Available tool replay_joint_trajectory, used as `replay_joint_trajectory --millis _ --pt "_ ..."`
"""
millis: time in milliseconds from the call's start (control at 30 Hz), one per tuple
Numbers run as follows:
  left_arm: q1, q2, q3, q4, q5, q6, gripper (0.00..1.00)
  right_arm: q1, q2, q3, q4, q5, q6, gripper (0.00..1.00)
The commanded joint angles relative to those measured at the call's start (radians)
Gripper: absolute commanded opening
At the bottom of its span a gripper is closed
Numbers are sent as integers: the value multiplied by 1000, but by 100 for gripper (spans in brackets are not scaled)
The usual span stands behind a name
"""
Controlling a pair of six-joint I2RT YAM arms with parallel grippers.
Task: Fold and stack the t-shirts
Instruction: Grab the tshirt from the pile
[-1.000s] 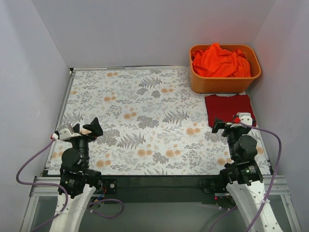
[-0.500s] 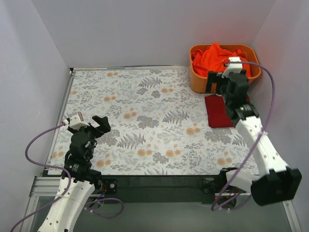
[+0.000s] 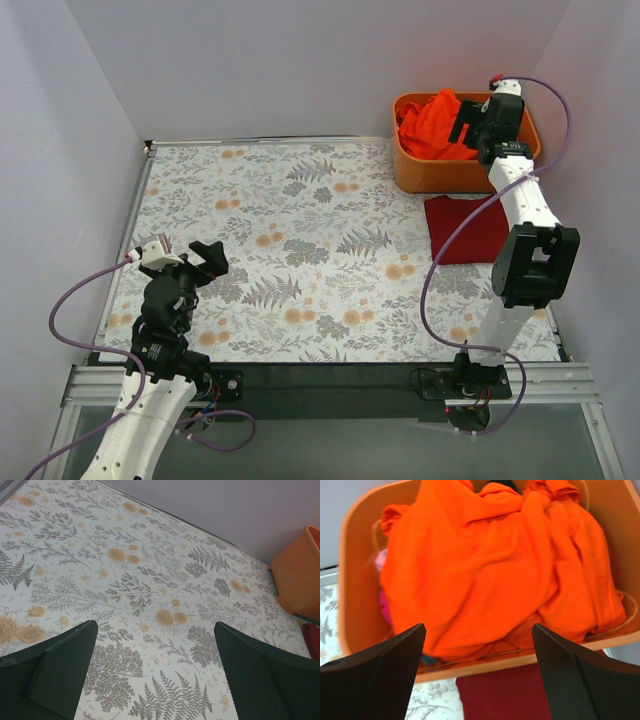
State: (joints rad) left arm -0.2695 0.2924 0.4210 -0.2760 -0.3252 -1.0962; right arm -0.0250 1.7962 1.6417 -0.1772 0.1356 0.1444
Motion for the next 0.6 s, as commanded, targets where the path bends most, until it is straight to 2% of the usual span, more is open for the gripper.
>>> replay_joint_trajectory --millis 0,167,267,467,500,567 --pt "-5 2 9 6 -2 18 96 -47 69 107 2 22 20 75" --pt "-5 16 10 4 3 18 95 -88 159 150 34 41 1 67" --pt "-5 24 10 4 6 16 95 -101 201 159 73 30 -14 56" --pt "-5 42 12 6 14 13 94 -116 276 185 107 16 -14 50" --pt "-5 45 10 4 15 13 94 -118 281 185 113 16 -17 44" --pt "-5 51 12 6 20 13 94 -121 292 185 128 18 -26 39"
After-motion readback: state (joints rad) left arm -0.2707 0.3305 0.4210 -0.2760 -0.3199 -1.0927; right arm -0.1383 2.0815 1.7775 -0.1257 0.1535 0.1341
